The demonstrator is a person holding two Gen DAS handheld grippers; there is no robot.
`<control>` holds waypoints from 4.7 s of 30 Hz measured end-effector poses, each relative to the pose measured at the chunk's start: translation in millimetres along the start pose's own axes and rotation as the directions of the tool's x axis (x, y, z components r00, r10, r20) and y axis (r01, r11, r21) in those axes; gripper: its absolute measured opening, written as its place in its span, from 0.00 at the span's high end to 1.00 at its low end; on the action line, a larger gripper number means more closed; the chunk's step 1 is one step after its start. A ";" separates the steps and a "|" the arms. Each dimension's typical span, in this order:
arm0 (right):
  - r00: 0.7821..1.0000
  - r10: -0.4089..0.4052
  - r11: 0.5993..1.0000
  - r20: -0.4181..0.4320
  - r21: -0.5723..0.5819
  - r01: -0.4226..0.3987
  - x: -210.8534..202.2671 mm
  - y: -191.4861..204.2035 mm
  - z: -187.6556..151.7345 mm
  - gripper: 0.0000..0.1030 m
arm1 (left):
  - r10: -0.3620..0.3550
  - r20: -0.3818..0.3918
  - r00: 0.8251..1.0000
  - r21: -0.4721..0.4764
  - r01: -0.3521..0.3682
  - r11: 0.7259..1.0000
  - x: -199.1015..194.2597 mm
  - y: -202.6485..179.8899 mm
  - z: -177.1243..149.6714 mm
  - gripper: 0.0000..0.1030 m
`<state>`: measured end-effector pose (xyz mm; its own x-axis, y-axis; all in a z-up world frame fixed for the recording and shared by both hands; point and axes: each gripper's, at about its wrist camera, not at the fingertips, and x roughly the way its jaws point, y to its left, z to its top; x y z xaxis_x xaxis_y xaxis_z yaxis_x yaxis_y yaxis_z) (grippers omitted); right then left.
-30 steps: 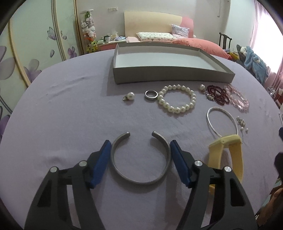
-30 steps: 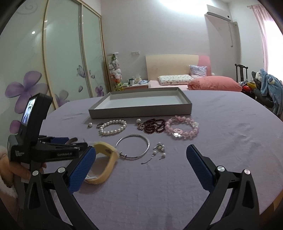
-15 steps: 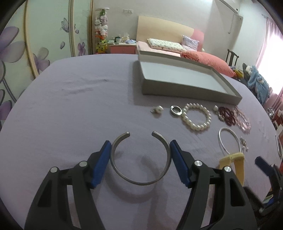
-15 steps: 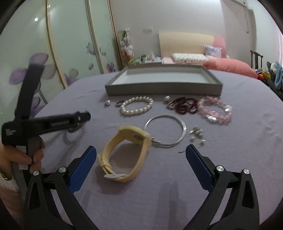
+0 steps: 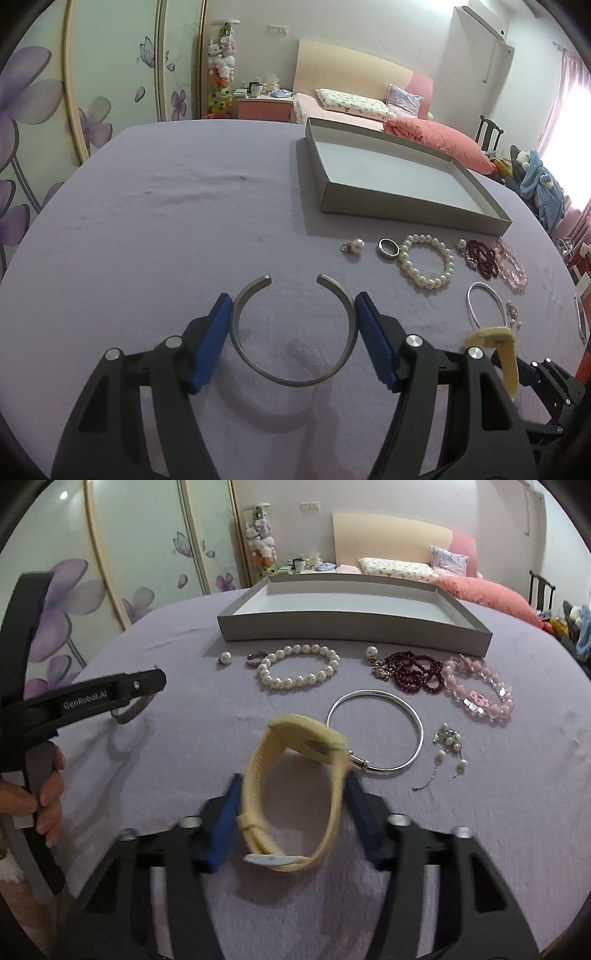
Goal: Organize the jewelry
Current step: 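Close the right tool on the yellow watch while the left tool grips the silver cuff, then carry the watch and cuff into the grey tray and open both tools, then withdraw both tools from the tray back toward the remaining jewelry, then grasp the pearl stud earring with the left tool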
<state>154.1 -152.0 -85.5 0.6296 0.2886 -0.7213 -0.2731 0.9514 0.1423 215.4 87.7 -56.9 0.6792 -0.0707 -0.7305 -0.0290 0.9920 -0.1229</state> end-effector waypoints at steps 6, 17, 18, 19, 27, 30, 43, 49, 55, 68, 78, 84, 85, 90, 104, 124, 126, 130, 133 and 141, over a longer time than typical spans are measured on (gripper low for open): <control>0.998 0.065 0.997 -0.001 0.032 -0.065 -5.2 -15.6 -1.1 0.65 | -0.015 0.010 1.000 0.013 0.015 1.000 -2.9 -8.5 0.2 0.36; 0.991 -0.037 0.998 0.131 0.053 0.030 -39.0 -70.3 31.9 0.65 | -0.040 0.086 0.995 0.022 0.039 0.999 -15.0 -29.6 19.7 0.36; 0.988 -0.055 0.997 0.147 0.055 0.047 -42.6 -76.4 36.8 0.65 | -0.042 0.095 0.995 0.025 0.040 0.999 -16.2 -32.4 22.3 0.36; 0.983 -0.076 0.996 0.167 0.055 0.068 -46.3 -84.3 43.7 0.65 | -0.043 0.101 0.994 0.027 0.041 0.999 -16.8 -34.4 24.5 0.36; 0.948 -0.134 0.990 0.287 0.001 0.140 -50.6 -110.4 90.6 0.65 | -0.052 0.162 0.985 0.046 0.045 0.998 -17.1 -55.7 43.1 0.36; 0.933 -0.129 0.990 0.337 -0.012 0.141 -50.2 -111.9 108.3 0.65 | -0.058 0.192 0.980 0.059 0.047 0.997 -16.4 -65.8 55.8 0.36; 0.889 -0.098 0.988 0.447 -0.063 0.141 -30.5 -108.8 164.6 0.63 | -0.088 0.282 0.955 0.124 0.055 0.991 8.4 -108.8 123.7 0.36; 0.913 -0.088 0.993 0.399 -0.041 0.113 10.4 -119.7 186.1 0.62 | -0.088 0.289 0.953 0.108 0.059 0.992 47.3 -115.4 152.1 0.36; 0.953 -0.067 0.997 0.297 -0.016 0.075 53.6 -134.8 197.3 0.61 | -0.079 0.241 0.967 0.088 0.059 0.994 93.1 -116.4 168.5 0.36; 0.988 -0.027 1.000 0.151 -0.002 0.028 98.5 -135.8 196.2 0.33 | -0.063 0.127 0.990 0.074 0.054 0.996 149.9 -111.8 170.4 0.36; 0.981 -0.018 0.999 0.194 0.031 0.012 88.2 -145.8 202.1 0.27 | -0.060 0.067 0.996 0.048 0.057 0.997 168.5 -111.1 171.9 0.34; 0.980 -0.020 0.999 0.198 0.035 0.014 88.4 -148.6 204.0 0.27 | -0.061 0.086 0.994 0.039 0.058 0.998 163.5 -108.1 175.5 0.30; 0.980 -0.022 0.999 0.199 0.035 0.015 87.8 -148.5 204.1 0.27 | -0.062 0.087 0.994 0.040 0.058 0.997 162.8 -108.2 175.5 0.30; 0.979 -0.028 0.999 0.203 0.034 0.021 86.0 -150.5 206.4 0.27 | -0.054 0.092 0.994 0.045 0.050 0.998 157.9 -106.5 171.7 0.30; 0.973 -0.044 0.999 0.228 0.015 0.041 48.1 -142.6 188.7 0.27 | -0.033 0.132 0.991 0.051 0.026 0.998 101.7 -76.4 141.0 0.30; 0.986 -0.010 1.000 0.165 0.025 0.006 -8.2 -123.5 84.5 0.25 | -0.005 0.052 0.999 0.031 0.003 1.000 42.8 -50.2 32.9 0.29; 0.986 -0.006 0.999 0.165 0.034 0.001 -9.8 -121.8 80.2 0.25 | 0.009 0.041 0.999 0.033 -0.011 0.999 44.8 -50.5 34.2 0.35; 0.986 0.002 0.999 0.166 0.048 -0.010 -11.1 -122.9 76.0 0.25 | 0.028 -0.015 1.000 0.043 -0.027 0.999 57.1 -50.1 39.2 0.47; 0.987 0.005 0.999 0.163 0.050 -0.013 -9.8 -121.7 71.6 0.25 | 0.033 -0.051 0.998 0.039 -0.031 0.999 64.7 -48.9 39.1 0.54; 0.988 0.016 0.998 0.152 0.058 -0.025 -7.7 -124.2 66.0 0.25 | 0.055 -0.064 0.996 0.077 -0.050 0.996 72.4 -54.3 42.4 0.68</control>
<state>231.1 -265.3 -52.8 0.7285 0.3163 -0.6076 -0.2462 0.9486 0.1987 297.2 33.2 -74.6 0.6283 -0.0223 -0.7777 -0.0064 0.9994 -0.0339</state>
